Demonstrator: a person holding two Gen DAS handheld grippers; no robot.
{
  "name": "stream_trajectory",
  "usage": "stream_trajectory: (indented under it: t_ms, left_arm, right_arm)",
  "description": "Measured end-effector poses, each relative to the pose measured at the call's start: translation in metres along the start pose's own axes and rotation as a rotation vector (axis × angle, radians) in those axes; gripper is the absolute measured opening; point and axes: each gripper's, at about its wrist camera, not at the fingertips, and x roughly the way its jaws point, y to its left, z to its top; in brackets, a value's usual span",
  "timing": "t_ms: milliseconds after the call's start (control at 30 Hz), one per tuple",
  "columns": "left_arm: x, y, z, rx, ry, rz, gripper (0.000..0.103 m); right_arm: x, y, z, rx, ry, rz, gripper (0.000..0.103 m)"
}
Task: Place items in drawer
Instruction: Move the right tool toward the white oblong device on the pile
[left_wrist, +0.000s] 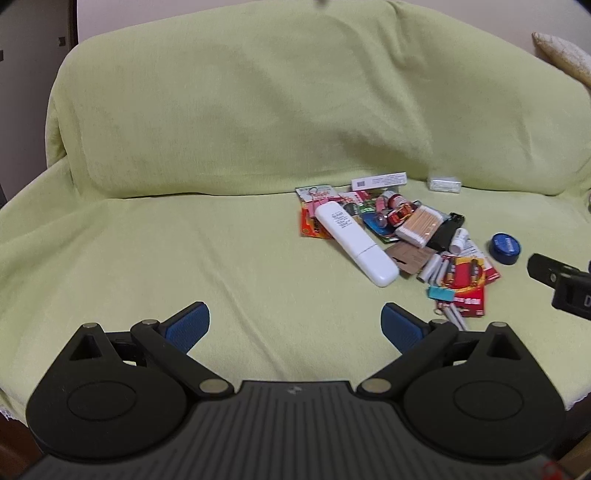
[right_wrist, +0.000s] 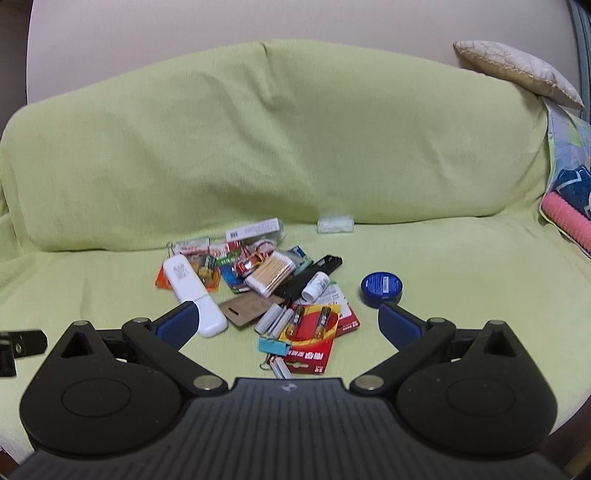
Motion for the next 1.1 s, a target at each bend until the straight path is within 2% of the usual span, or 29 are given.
stream_trajectory:
  t_ms: [200,700,1100]
  left_arm:
    - [0.015,0.002,0.007,0.005,0.015,-0.009,0.100]
    - [0.048,0.004,0.004,0.027,0.073,-0.013,0.100]
    - [0.075,0.014,0.000,0.048,0.122,-0.007,0.100]
  right_arm:
    - [0.013,-0.002,-0.005,0.025,0.032,-0.015,0.102]
    - [0.043,0.015,-0.006,-0.001,0.081,0.016,0.102]
    - [0.065,0.032,-0.012,-0.004,0.090,0.107,0.102]
